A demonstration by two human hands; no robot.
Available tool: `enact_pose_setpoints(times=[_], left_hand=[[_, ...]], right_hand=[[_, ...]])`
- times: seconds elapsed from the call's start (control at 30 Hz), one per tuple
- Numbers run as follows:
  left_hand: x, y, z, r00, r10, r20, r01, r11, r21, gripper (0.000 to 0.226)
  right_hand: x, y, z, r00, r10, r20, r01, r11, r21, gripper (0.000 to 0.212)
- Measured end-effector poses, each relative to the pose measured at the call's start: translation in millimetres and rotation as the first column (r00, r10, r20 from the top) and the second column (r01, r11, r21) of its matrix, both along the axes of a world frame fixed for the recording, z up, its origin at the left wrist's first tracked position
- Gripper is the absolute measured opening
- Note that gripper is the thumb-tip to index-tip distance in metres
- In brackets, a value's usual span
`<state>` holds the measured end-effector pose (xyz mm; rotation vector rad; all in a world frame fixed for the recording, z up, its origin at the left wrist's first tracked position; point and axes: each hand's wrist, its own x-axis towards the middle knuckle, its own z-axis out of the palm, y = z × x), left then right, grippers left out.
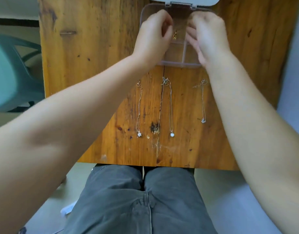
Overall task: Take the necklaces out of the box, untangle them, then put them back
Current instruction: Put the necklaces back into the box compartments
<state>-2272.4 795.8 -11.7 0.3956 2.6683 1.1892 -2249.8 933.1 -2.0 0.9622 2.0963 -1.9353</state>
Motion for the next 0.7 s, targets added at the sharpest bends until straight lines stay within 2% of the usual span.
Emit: enact_pose_setpoints(times=[0.07,0.1,0.17,0.23,0.37,0.43,0.5,0.53,0.6,0.63,0.7], left_hand=[[30,-14,-1,0.994,-0.107,-0.039,0.107,0.994,-0.001,0.018],[47,-20,-5,0.983,-0.181,-0.023,0.179,0.982,-0.058,0.019],[78,-27,-20,0.946,-0.319,0.052,0.321,0.908,-0.269,0.032],[91,-28,-35,0.932,-0.352,0.092,0.356,0.833,-0.424,0.047],[82,-20,-41,0.877,-0.48,0.015,0.431,0.773,-0.466,0.019],[78,-22,-36,0.864,-0.499,0.064,0.482,0.784,-0.391,0.014],[79,-26,-21,0.893,-0.431,0.129,0.449,0.874,-0.187,0.009],[80,-30,-12,0.92,-0.364,0.142,0.375,0.925,-0.061,0.008],[79,-38,6,0.971,-0.203,0.128,0.185,0.972,0.143,0.009],[77,-43,14,0.984,-0.122,0.129,0.093,0.973,0.211,0.01],[65,-52,24,0.98,0.043,0.194,-0.102,0.948,0.301,0.012]], right_hand=[[31,1,1,1.0,0.015,-0.003,-0.015,0.99,0.137,0.018],[51,-1,0,1.0,0.021,0.016,-0.023,0.986,0.163,0.02],[90,-11,-7,0.993,0.064,0.101,-0.084,0.974,0.209,0.023],[122,-24,-15,0.978,0.105,0.179,-0.151,0.952,0.266,0.023],[151,-49,-28,0.97,0.123,0.211,-0.204,0.884,0.422,0.03],[154,-59,-30,0.959,0.164,0.232,-0.257,0.847,0.466,0.041],[151,-66,-31,0.941,0.225,0.251,-0.321,0.828,0.46,0.047],[147,-68,-30,0.935,0.252,0.248,-0.34,0.835,0.433,0.043],[141,-70,-26,0.941,0.269,0.206,-0.326,0.885,0.332,0.018],[139,-70,-22,0.953,0.248,0.175,-0.29,0.916,0.276,0.01],[133,-69,-13,0.977,0.174,0.127,-0.199,0.954,0.225,0.012]])
